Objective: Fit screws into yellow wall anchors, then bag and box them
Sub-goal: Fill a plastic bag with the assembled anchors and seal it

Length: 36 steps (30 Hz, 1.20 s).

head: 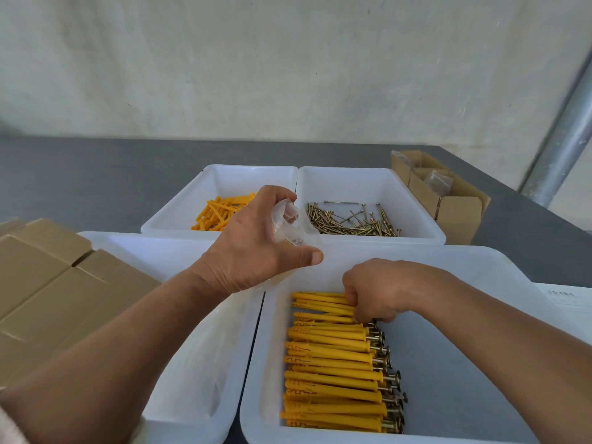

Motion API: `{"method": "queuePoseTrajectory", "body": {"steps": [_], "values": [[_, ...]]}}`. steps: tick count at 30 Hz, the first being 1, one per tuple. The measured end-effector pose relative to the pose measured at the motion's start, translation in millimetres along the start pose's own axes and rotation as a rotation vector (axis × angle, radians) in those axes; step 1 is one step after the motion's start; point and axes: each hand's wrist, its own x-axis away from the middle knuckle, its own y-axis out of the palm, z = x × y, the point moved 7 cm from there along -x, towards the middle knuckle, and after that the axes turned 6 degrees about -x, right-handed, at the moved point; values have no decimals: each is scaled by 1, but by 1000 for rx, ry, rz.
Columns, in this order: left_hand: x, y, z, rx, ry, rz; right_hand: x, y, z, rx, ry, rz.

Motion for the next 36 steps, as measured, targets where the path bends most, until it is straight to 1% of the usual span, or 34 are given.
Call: {"method": "queuePoseTrajectory", "body": {"steps": [8, 16, 22, 24, 28, 31, 36], "values": [[-1, 1, -1, -6, 1, -3, -2, 1, 1, -25, 7, 0], [0, 1, 0, -18, 7, 0, 5, -8, -4, -30, -43, 74], [0, 1, 0, -12, 8, -5, 12, -23, -2, -214, -87, 137], [1, 1, 0, -16, 7, -5, 11, -20, -2, -189, -78, 124], [1, 1, 1, -29, 6, -5, 8, -8, 0, -64, -15, 44], [0, 1, 1, -32, 5, -7, 4, -2, 2, -53, 21, -11], [1, 1, 1, -40, 8, -8, -1, -2, 1, -62, 2, 30]]}}
